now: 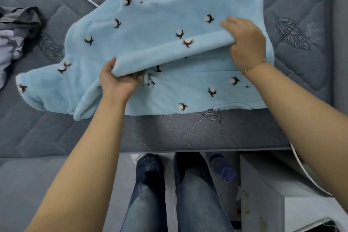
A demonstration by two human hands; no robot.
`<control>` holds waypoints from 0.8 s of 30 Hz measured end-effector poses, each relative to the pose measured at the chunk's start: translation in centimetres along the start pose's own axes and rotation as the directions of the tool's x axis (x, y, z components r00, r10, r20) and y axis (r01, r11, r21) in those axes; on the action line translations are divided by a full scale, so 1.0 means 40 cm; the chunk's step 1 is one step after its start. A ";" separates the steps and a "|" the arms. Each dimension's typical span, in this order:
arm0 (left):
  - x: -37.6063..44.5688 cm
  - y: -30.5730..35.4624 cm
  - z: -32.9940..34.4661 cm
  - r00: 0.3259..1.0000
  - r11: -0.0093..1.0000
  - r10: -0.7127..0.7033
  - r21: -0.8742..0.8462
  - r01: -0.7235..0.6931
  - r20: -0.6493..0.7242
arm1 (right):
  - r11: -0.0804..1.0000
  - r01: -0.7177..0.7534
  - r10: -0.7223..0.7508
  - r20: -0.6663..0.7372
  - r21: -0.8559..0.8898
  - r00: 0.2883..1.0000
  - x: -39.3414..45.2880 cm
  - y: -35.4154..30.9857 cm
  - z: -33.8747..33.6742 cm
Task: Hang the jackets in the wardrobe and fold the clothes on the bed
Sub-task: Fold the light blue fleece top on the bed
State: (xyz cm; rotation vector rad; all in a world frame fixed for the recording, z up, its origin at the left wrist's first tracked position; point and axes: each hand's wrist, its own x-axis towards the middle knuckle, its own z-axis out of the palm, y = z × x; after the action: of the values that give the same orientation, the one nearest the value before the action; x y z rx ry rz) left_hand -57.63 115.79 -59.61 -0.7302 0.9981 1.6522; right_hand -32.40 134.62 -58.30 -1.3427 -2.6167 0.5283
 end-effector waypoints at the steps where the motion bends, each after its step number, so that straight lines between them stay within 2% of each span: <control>1: -0.001 -0.010 -0.022 0.999 0.999 0.028 -0.035 -0.027 0.040 | 0.999 0.034 -0.035 -0.042 -0.014 0.999 -0.006 -0.007 -0.009; 4: -0.020 -0.054 -0.100 0.995 0.995 0.093 -0.050 -0.091 0.046 | 0.981 0.156 -0.165 -0.073 -0.112 0.984 -0.094 0.017 -0.013; 6: -0.032 -0.084 -0.162 0.994 0.994 0.096 -0.048 -0.098 -0.056 | 0.961 0.207 -0.216 -0.034 -0.183 0.976 -0.181 0.059 0.002; 8: -0.050 -0.110 -0.231 0.977 0.996 0.081 -0.016 -0.086 -0.198 | 0.950 0.202 -0.179 0.115 -0.239 0.977 -0.255 0.097 0.030; 10: -0.069 -0.132 -0.285 0.947 0.985 0.122 0.152 -0.079 -0.298 | 0.951 0.149 -0.054 0.327 -0.272 0.943 -0.312 0.126 0.068; 12: -0.089 -0.141 -0.309 0.930 0.880 0.204 0.473 -0.037 -0.307 | 0.956 0.103 0.026 0.426 -0.276 0.904 -0.346 0.140 0.101; 13: -0.100 -0.141 -0.305 0.934 0.757 0.207 0.653 0.037 -0.293 | 0.953 0.094 0.041 0.431 -0.287 0.901 -0.354 0.142 0.113; 15: -0.124 -0.135 -0.281 0.951 0.370 0.163 0.910 0.187 -0.262 | 0.956 0.070 0.051 0.396 -0.284 0.917 -0.357 0.132 0.124; 16: -0.135 -0.137 -0.271 0.963 0.135 0.175 0.974 0.184 -0.206 | 0.963 0.056 0.048 0.373 -0.264 0.927 -0.356 0.124 0.126; 17: -0.146 -0.145 -0.261 0.975 -0.101 0.208 0.990 0.100 -0.077 | 0.968 0.057 0.035 0.353 -0.245 0.935 -0.354 0.118 0.126; 18: -0.157 -0.158 -0.251 0.966 -0.296 0.231 0.954 -0.047 0.119 | 0.970 0.071 0.012 0.337 -0.232 0.941 -0.351 0.111 0.125; 20: -0.160 -0.192 -0.228 0.841 -0.498 0.190 0.788 -0.363 0.507 | 0.974 0.098 -0.032 0.308 -0.202 0.951 -0.341 0.101 0.120; 21: -0.141 -0.203 -0.219 0.781 -0.583 0.125 0.682 -0.441 0.612 | 0.976 0.103 -0.046 0.284 -0.190 0.958 -0.336 0.098 0.116; 22: -0.109 -0.204 -0.211 0.758 -0.678 0.057 0.583 -0.448 0.649 | 0.978 0.105 -0.058 0.246 -0.182 0.967 -0.332 0.098 0.112; 24: -0.022 -0.177 -0.210 0.823 -0.841 -0.010 0.440 -0.314 0.567 | 0.978 0.107 -0.077 0.172 -0.177 0.982 -0.334 0.102 0.105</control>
State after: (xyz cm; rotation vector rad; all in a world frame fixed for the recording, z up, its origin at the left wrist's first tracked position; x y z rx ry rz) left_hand -50.67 108.89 -64.66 1.5400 2.1199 -0.0656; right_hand -22.71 124.98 -63.41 -1.2687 -2.9103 0.4052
